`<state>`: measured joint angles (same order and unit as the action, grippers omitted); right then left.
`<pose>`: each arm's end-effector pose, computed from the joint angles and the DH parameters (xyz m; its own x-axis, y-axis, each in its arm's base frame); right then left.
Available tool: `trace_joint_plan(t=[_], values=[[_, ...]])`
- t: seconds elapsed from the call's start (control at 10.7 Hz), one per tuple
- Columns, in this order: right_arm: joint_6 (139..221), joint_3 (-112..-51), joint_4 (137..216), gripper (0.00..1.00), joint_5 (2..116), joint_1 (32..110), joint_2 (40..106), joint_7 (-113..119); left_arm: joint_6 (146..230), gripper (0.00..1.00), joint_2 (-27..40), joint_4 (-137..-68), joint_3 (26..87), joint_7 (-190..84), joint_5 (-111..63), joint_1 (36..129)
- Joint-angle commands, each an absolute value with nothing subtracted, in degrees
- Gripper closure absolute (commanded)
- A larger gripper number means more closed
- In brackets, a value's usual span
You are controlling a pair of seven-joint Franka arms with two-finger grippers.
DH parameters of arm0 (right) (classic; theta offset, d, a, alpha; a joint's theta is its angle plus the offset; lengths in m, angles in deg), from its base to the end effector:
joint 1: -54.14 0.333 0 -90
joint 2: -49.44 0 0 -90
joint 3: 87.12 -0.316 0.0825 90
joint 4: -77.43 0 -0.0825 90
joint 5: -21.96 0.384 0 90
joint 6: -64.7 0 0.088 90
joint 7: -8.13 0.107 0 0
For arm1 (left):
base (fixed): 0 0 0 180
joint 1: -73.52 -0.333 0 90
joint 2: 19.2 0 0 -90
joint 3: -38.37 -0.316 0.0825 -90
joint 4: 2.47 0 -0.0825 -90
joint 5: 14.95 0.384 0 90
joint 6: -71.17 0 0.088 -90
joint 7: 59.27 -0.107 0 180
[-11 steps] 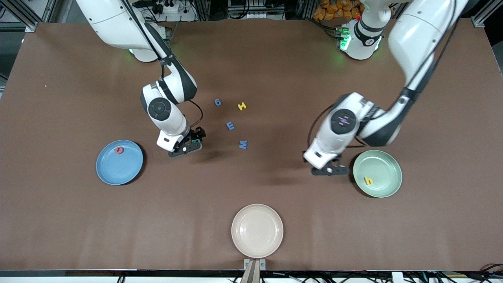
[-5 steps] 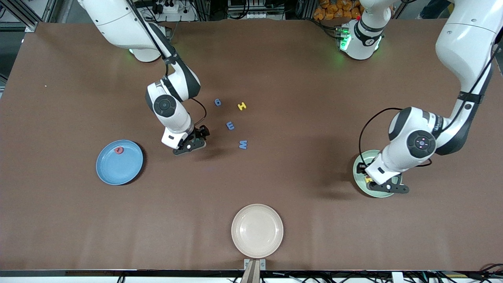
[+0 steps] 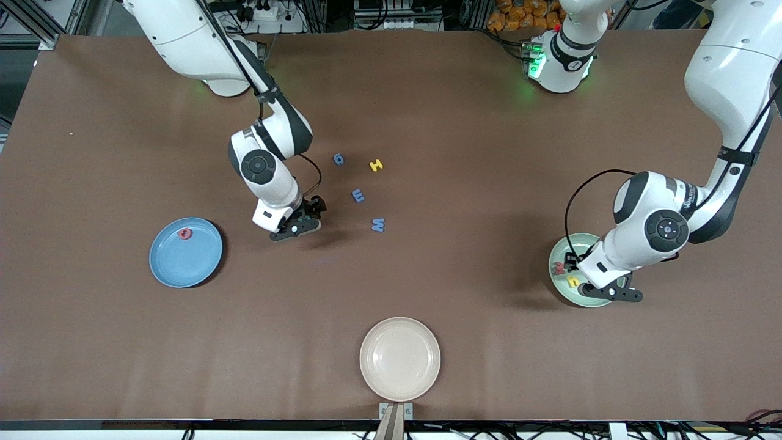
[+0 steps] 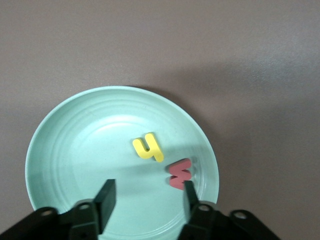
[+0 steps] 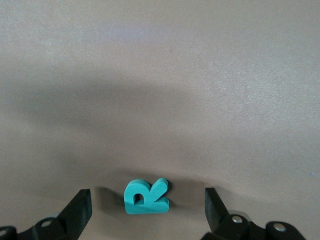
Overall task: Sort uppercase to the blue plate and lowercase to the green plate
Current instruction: 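Place the w on the green plate while the right gripper grasps the R, then place the R on the blue plate while the left gripper grasps the m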
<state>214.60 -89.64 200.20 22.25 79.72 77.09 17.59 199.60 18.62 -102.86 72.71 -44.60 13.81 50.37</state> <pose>0.5010 0.2678 0.1739 0.9504 0.3109 -0.0124 0.3106 -0.9503 -0.0212 0.6541 -0.0781 0.2424 0.9856 -0.1681 -0.0171 -0.1686 -0.9852 -0.0321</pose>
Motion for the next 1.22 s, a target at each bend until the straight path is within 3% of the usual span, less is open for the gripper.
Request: trace_joint_plan(t=[0.0,0.09,0.75,1.13], values=[[215.3,-89.2,200.7,0.76,22.7,80.3,77.0,18.3,199.6,0.0,18.1,-103.0,73.3,-45.3,15.5,49.9],[215.3,-89.2,200.7,1.0,22.7,80.2,77.0,18.3,199.6,0.0,17.8,-103.0,73.6,-44.7,15.0,50.4],[214.5,-88.8,200.6,1.0,22.0,78.1,74.9,14.8,199.1,0.0,17.2,-103.0,76.0,-23.6,14.4,62.8],[208.8,-79.3,197.3,1.0,21.9,76.3,72.6,-11.1,199.1,0.0,18.8,-100.9,75.8,-7.1,14.4,74.1]])
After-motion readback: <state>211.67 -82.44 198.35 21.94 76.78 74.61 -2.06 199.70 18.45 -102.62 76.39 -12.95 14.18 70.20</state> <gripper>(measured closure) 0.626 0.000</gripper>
